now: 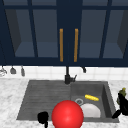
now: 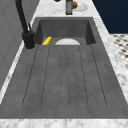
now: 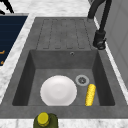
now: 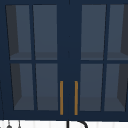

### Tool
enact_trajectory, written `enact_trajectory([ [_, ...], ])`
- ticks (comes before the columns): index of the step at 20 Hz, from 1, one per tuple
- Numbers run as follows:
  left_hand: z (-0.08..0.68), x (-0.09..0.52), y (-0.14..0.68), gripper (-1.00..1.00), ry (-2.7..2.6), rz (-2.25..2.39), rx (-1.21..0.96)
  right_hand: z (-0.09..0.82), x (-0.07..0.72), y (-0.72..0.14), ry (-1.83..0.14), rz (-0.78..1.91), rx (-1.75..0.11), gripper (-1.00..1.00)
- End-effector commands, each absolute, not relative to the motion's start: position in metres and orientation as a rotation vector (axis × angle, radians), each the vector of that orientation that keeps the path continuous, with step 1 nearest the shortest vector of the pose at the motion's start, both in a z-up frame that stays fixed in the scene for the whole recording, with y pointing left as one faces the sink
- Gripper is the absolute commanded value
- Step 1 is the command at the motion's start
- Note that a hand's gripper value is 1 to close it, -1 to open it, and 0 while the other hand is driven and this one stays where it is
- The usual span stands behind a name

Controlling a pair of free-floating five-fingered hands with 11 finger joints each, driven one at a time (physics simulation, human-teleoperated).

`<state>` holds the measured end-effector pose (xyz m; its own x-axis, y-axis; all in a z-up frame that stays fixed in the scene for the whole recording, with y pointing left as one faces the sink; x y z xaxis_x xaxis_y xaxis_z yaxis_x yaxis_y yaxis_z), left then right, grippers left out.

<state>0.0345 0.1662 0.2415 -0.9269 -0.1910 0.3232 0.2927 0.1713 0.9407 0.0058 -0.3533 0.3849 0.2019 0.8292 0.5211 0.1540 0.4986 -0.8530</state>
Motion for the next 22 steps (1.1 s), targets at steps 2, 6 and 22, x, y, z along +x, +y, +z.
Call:
enact_trajectory([
  [2,0.242,0.034,0.166,0.0,-2.087,-1.808,-0.096,0.385,0.004,-0.351,-1.328,0.408,-0.931,-1.0],
  [6,0.242,0.034,0.166,0.0,-2.087,-1.808,-0.096,0.385,0.004,-0.349,-1.326,0.318,-0.929,-1.0],
  [22,0.242,0.034,0.166,0.0,-2.087,-1.808,-0.096,0.389,-0.004,-0.29,-1.252,0.216,-0.904,-1.0],
])
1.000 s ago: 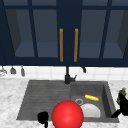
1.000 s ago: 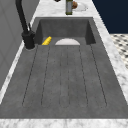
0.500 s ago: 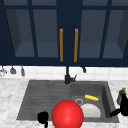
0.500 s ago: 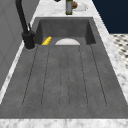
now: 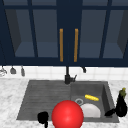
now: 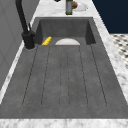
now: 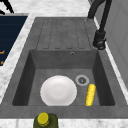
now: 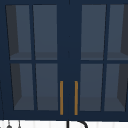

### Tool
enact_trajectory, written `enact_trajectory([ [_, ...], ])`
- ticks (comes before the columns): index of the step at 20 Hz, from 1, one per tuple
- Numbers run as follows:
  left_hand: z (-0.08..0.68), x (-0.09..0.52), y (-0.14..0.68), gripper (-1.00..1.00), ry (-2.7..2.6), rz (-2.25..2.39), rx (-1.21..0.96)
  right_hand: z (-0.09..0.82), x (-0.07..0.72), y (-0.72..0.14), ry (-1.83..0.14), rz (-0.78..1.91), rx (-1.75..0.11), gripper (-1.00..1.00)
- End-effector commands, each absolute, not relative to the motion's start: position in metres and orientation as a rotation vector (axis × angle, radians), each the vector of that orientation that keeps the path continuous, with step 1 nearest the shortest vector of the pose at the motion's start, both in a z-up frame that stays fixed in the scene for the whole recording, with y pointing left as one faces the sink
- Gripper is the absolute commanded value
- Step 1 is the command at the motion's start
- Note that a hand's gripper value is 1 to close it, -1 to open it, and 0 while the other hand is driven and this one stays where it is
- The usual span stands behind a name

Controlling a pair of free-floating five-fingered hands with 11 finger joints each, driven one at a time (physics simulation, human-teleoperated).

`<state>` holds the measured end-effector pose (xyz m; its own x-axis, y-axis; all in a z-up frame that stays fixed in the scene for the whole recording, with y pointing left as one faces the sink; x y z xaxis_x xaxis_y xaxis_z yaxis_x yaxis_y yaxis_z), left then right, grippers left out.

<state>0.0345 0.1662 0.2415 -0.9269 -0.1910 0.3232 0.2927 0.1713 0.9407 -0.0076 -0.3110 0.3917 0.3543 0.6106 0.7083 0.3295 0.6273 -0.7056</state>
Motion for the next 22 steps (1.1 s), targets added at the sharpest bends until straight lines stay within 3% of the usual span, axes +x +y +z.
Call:
enact_trajectory([
  [1,0.242,0.034,0.166,0.0,-2.087,-1.808,-0.096,0.392,-0.004,-0.297,-1.251,0.234,-0.923,-1.0],
  [22,0.242,0.034,0.166,0.0,-2.087,-1.808,-0.096,0.443,0.0,-0.163,-1.243,0.167,-0.896,-1.0],
])
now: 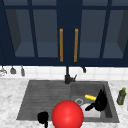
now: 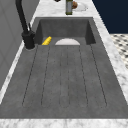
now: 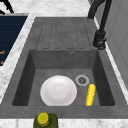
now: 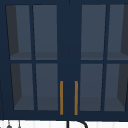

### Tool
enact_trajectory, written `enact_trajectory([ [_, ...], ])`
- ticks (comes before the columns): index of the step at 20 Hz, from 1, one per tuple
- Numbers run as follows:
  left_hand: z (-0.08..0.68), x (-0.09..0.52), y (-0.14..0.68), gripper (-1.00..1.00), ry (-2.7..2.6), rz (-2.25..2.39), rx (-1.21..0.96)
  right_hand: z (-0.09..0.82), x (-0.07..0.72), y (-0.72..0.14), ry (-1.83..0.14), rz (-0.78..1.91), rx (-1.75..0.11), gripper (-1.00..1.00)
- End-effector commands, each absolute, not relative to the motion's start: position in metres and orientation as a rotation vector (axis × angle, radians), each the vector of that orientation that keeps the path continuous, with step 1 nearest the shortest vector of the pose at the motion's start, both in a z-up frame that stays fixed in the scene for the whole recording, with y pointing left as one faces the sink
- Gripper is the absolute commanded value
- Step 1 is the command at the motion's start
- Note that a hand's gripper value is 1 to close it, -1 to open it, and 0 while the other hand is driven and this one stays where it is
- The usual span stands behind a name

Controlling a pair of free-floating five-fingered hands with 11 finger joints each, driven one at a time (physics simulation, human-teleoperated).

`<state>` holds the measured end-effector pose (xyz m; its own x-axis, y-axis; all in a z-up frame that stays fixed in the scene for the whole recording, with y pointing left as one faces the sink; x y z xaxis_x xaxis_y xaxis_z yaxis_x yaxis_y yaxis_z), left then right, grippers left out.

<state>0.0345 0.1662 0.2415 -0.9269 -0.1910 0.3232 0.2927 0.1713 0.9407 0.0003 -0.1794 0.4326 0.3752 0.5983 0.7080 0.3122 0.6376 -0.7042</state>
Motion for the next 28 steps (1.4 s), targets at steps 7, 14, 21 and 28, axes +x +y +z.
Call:
enact_trajectory([
  [7,0.242,0.034,0.166,0.0,-2.087,-1.808,-0.096,0.469,0.001,-0.135,-1.238,0.102,-0.896,-1.0],
  [14,0.242,0.034,0.166,0.0,-2.087,-1.808,-0.096,0.489,0.001,-0.117,-1.238,0.033,-0.901,-1.0],
  [21,0.242,0.034,0.166,0.0,-2.087,-1.808,-0.096,0.505,0.002,-0.103,-1.234,-0.049,-0.91,-1.0],
  [28,0.242,0.034,0.166,0.0,-2.087,-1.808,-0.096,0.52,0.002,-0.087,-1.206,-0.119,-0.918,-1.0],
])
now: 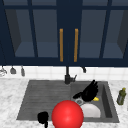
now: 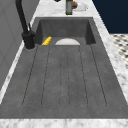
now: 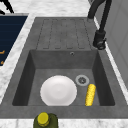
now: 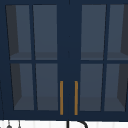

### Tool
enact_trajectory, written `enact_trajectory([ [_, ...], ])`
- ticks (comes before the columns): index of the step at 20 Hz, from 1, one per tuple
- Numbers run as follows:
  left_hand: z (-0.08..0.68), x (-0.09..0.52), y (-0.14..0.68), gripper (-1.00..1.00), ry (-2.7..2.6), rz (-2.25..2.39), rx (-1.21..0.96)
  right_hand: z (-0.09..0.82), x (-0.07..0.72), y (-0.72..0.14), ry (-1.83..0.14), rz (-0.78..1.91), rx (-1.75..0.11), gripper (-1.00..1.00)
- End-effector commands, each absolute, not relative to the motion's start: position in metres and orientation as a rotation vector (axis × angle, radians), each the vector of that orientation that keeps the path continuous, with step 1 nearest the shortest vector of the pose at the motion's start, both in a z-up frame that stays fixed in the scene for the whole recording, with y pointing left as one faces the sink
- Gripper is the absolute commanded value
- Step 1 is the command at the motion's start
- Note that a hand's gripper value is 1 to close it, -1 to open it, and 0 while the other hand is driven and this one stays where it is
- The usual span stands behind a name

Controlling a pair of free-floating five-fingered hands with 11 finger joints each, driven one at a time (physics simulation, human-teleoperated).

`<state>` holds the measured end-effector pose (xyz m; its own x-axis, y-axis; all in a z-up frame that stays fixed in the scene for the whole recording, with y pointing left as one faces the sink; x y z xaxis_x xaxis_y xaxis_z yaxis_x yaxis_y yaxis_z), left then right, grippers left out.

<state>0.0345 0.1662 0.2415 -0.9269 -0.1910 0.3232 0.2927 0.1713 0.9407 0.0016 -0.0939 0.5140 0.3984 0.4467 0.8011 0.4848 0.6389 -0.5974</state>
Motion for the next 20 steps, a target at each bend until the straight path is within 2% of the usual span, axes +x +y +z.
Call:
enact_trajectory([
  [1,0.242,0.034,0.166,0.0,-2.087,-1.808,-0.096,0.522,0.002,-0.085,-1.201,-0.128,-0.92,-1.0],
  [20,0.242,0.034,0.166,0.0,-2.087,-1.808,-0.096,0.576,0.018,-0.047,-1.147,-0.31,-0.951,-1.0],
])
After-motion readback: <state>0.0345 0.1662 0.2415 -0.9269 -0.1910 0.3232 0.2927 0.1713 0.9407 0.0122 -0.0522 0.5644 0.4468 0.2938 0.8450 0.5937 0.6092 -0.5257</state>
